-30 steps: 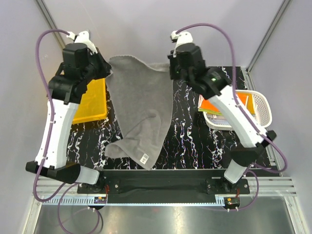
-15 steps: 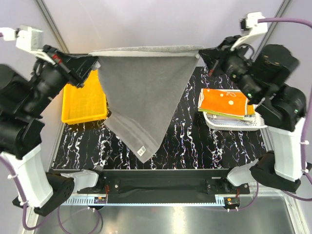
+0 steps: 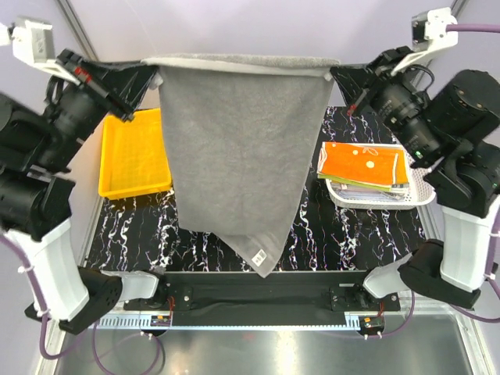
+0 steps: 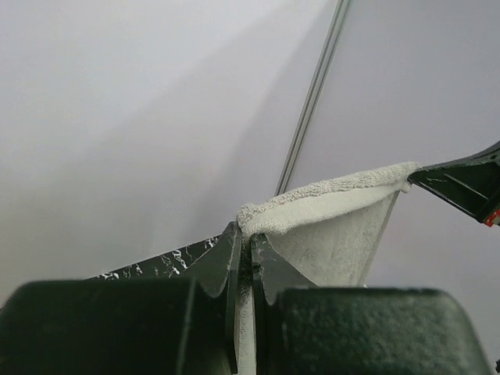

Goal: Fold and stack the towels
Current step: Flatten out the crumpled towel, then fold the towel

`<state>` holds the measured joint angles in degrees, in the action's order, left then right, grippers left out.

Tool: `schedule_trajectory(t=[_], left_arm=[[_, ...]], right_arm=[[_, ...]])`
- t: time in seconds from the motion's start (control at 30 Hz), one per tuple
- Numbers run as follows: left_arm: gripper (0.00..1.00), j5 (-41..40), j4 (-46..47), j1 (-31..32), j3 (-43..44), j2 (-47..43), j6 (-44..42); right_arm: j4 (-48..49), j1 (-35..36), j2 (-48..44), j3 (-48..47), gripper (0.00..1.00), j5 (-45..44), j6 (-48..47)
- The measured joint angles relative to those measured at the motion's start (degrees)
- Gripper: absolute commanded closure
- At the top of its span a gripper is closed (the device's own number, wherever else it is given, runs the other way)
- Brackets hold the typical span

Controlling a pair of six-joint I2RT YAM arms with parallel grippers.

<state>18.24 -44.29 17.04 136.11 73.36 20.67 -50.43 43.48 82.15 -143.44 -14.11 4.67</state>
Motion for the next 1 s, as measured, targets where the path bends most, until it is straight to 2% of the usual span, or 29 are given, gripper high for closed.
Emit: schedule_trajectory(t=[0.13,0.23,0.37,0.53,0.77,1.0], left_arm=[[1.0,-1.03,4.02,-0.22,0.5,5.25,0.81],[1.0,-1.38,7.19,-1.38,0.59,10.19,1.46],[1.0,-0.13,12.28,-4.98,0.83,19.67,3.41],[1.0,2.91,20.9,-9.92,3.74,35.12,7.8],[1.0,3.96,29.99,-12.35,4.28,51.28,10.75],[1.0,4.0,35.82,-13.22,2.67,53.33,10.54]], right_arm=[[1.31,-2.36,4.07,-1.36,1.0,-2.45,-1.57],[2.34,-8.94,8.57,-1.44,1.0,-0.81,-1.2],[5.62,-18.8,16.85,-1.03,1.0,5.46,1.22],[11.98,-25.7,29.59,-3.02,1.0,13.27,4.76],[18.93,-29.22,43.34,-4.52,1.0,17.99,7.08],[24.15,-29.51,45.88,-1.86,1.0,20.5,8.28]])
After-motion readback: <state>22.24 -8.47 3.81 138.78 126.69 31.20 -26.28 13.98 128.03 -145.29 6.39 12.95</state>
